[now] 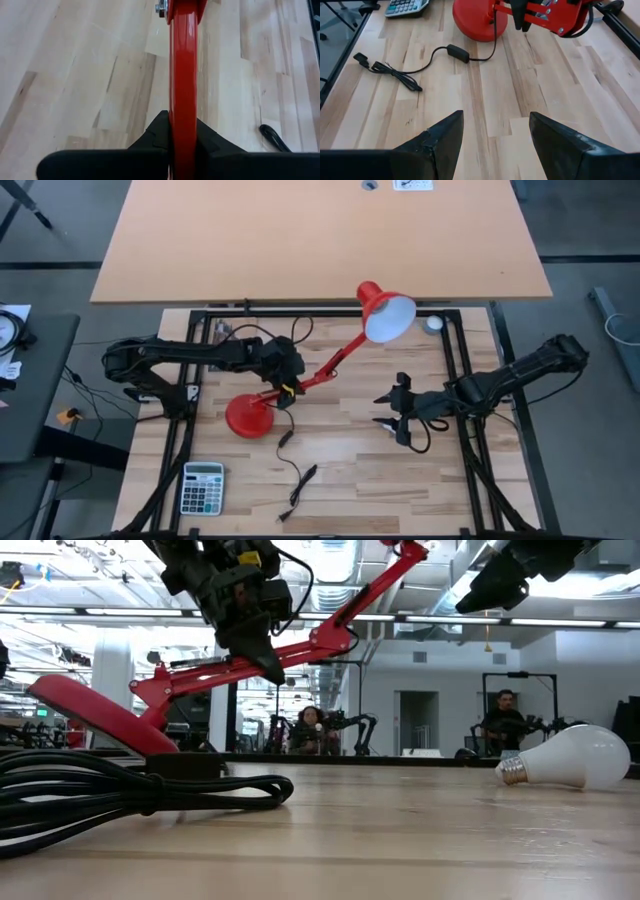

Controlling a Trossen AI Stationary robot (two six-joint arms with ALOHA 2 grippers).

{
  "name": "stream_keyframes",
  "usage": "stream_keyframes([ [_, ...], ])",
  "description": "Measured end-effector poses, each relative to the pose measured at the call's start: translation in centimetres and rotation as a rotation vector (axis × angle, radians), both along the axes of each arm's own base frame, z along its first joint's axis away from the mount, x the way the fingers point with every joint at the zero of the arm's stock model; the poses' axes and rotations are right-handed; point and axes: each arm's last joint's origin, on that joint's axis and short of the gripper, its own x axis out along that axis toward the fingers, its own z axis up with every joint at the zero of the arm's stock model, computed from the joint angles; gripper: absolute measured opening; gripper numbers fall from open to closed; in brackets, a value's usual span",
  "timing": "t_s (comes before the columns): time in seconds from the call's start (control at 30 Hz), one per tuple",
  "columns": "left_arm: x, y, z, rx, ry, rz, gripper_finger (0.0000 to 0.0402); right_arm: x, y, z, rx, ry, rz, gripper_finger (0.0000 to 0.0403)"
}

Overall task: Screw lightbulb
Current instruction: Insert the lightbulb in the lamp

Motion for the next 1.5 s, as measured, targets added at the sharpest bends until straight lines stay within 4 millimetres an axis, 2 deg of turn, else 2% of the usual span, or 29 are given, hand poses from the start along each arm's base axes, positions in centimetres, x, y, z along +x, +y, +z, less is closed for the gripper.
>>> stream_keyframes([
  [0.23, 0.4, 0.1, -0.6, 0.019, 0.009, -0.018, 0.0016, 0.0, 0.0, 0.0, 0.0, 0.0, 0.0, 0.024],
  [0.37, 1.1, 0.3, -2.2, 0.027, 0.064, 0.001, 0.0017, -0.1, 0.0, 0.0, 0.0, 0.008, -0.002, 0.024],
  [0.53, 1.1, 0.4, -4.0, -0.001, 0.174, 0.018, 0.0021, -0.4, 0.0, -0.5, 0.016, 0.065, -0.017, 0.024],
  [0.87, 0.9, 0.9, -4.5, -0.017, 0.213, 0.061, 0.0023, -2.0, 1.1, -1.7, 0.042, 0.219, 0.006, 0.024],
  [1.13, 0.7, 1.1, -5.2, -0.02, 0.273, 0.097, 0.0024, -2.2, 1.5, -1.7, 0.039, 0.216, 0.021, 0.024],
  [1.5, 0.7, 1.4, -5.4, 0.064, 0.284, 0.169, 0.0024, -2.0, 1.2, -1.6, 0.043, 0.205, 0.006, 0.024],
])
